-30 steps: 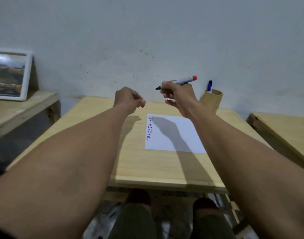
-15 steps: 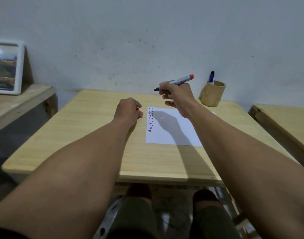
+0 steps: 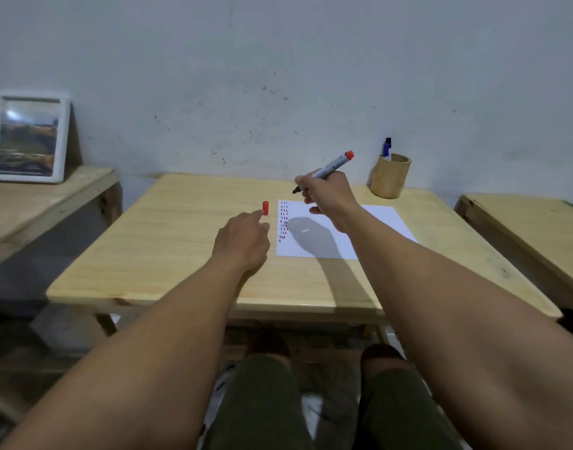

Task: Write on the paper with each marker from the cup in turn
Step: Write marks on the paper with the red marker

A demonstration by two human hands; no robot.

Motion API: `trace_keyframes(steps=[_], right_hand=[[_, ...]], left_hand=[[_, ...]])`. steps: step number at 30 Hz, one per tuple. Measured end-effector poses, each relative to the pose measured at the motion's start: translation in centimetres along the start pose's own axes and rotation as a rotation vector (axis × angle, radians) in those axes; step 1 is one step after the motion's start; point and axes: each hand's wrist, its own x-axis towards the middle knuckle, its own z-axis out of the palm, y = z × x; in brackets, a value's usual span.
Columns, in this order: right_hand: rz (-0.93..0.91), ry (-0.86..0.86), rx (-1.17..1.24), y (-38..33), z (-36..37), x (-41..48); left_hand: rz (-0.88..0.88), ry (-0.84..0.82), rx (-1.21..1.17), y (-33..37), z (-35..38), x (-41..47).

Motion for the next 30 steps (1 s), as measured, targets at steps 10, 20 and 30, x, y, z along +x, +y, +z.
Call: trace_keyframes(steps=[10, 20, 30], right_hand=[[0.037, -0.01, -0.074, 4.2, 1.9, -3.0], [-0.009, 0.12, -0.254, 6.7, 3.5, -3.5], [-0.023, 0.116, -0.322, 6.7, 3.4, -3.8]], left_hand=[[0.062, -0.306, 0.341, -0.2, 1.3, -2.6], [0.068, -0.313, 0.362, -0.3, 1.2, -2.9], [0.058, -0.314, 0.366, -0.1, 1.0, -3.1]])
